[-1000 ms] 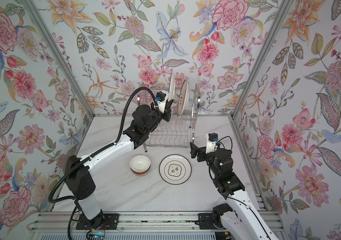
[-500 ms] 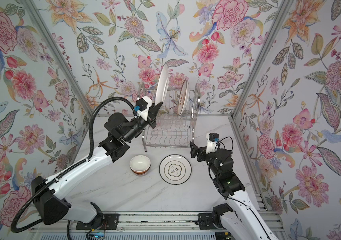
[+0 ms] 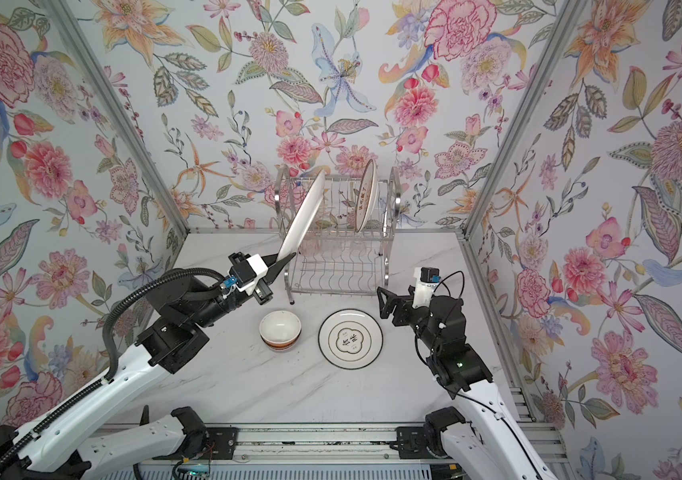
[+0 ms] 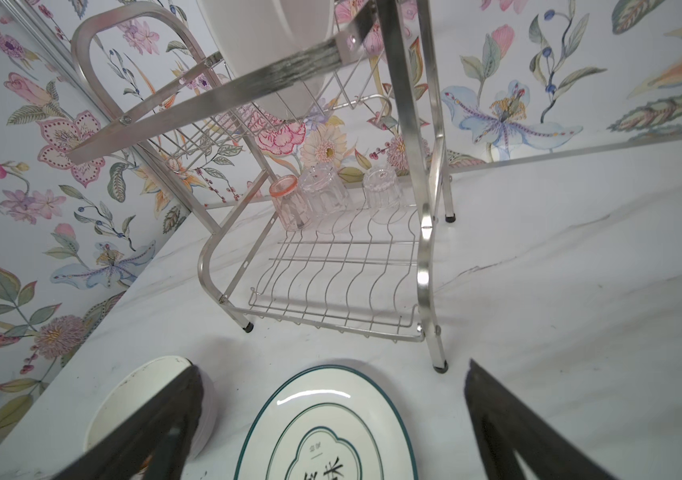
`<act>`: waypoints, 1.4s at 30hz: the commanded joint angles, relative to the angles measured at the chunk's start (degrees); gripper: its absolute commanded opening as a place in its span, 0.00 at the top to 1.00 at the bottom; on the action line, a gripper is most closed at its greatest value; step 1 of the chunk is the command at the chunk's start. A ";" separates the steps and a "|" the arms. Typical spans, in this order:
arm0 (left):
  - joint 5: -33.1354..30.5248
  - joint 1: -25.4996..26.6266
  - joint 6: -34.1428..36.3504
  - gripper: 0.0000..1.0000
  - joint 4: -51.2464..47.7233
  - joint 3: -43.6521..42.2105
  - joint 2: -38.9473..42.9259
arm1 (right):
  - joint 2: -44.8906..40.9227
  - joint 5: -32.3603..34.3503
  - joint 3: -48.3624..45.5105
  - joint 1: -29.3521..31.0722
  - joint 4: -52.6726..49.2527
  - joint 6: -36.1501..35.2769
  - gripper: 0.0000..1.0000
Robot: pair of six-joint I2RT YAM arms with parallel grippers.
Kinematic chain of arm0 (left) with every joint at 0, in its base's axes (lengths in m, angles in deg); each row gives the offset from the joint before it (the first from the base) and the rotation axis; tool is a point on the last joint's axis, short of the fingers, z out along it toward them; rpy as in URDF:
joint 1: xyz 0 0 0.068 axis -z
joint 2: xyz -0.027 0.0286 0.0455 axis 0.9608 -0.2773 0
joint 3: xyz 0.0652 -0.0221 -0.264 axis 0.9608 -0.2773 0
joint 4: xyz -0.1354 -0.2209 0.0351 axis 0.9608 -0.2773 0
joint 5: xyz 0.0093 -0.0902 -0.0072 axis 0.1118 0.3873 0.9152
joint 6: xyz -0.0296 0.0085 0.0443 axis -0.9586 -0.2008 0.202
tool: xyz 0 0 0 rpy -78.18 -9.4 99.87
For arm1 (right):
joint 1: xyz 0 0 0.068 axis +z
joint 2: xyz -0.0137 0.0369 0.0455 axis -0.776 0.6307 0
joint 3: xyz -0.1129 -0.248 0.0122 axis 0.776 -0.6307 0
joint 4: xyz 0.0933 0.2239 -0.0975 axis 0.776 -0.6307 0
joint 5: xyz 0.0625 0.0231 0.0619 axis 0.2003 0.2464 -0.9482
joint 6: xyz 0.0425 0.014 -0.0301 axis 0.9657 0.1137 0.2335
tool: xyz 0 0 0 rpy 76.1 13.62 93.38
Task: Unload the mixed dishes from the dish rack
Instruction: 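Carry the green-rimmed plate toward the robot over the white plate with the left gripper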
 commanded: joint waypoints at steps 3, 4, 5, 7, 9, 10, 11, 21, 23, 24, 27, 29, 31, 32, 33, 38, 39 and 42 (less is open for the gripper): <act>3.34 0.79 12.97 1.00 -9.59 -5.72 8.14 | 1.86 -8.61 1.39 -3.46 -5.43 11.58 0.01; 3.11 1.01 15.72 1.00 -11.81 -6.90 9.56 | 2.40 -10.66 1.47 -4.47 -6.43 13.04 0.01; 2.73 1.15 17.85 1.00 -14.15 -7.69 10.74 | 2.81 -12.52 1.39 -5.30 -7.27 14.29 0.01; 2.00 1.25 20.88 1.00 -18.77 -8.17 12.26 | 3.14 -15.06 1.15 -6.73 -8.37 16.10 0.01; 1.26 1.58 23.62 1.00 -22.75 -8.61 13.23 | 2.90 -16.96 0.62 -7.90 -8.39 17.52 0.01; 0.70 1.96 25.09 1.00 -24.41 -9.21 13.85 | 2.74 -17.54 0.39 -8.44 -8.32 18.16 0.01; -0.02 2.54 26.64 1.00 -25.42 -9.97 14.38 | 2.57 -18.14 0.34 -8.89 -8.38 18.66 0.01; -11.19 6.99 37.63 1.00 -26.13 -17.38 13.44 | 5.88 -35.22 -0.81 -15.95 -0.69 27.15 0.01; -12.35 7.21 39.23 1.00 -24.59 -18.42 11.92 | 6.78 -37.09 -0.17 -16.71 -0.53 26.84 0.02; -12.79 7.22 39.95 1.00 -23.79 -18.89 11.08 | 7.16 -37.75 0.40 -16.92 -0.96 26.23 0.02; -13.70 7.56 42.44 1.00 -22.05 -19.76 7.95 | 8.21 -39.65 2.09 -16.86 -2.17 24.15 0.02; -14.73 8.07 43.99 1.00 -20.52 -20.13 5.71 | 9.36 -40.59 2.93 -16.55 -3.22 22.62 0.04; -15.76 8.66 45.63 1.00 -19.11 -20.19 3.62 | 10.78 -41.62 3.79 -16.01 -4.02 21.53 0.05; -16.16 8.90 46.36 1.00 -18.37 -20.27 2.85 | 11.59 -42.35 4.01 -15.69 -3.85 21.49 0.06; -16.53 8.98 47.16 1.00 -17.32 -20.36 2.02 | 12.46 -43.03 4.23 -15.22 -3.48 21.73 0.06; -16.64 9.13 50.68 1.00 -13.59 -20.07 -1.76 | 18.49 -43.65 6.76 -11.77 -5.88 19.20 0.13; -16.64 9.16 51.30 1.00 -13.06 -19.98 -2.48 | 19.86 -43.51 7.65 -10.97 -7.31 17.93 0.16; -16.59 9.33 52.99 1.00 -11.05 -20.31 -4.42 | 23.45 -43.38 9.59 -9.10 -9.68 15.68 0.21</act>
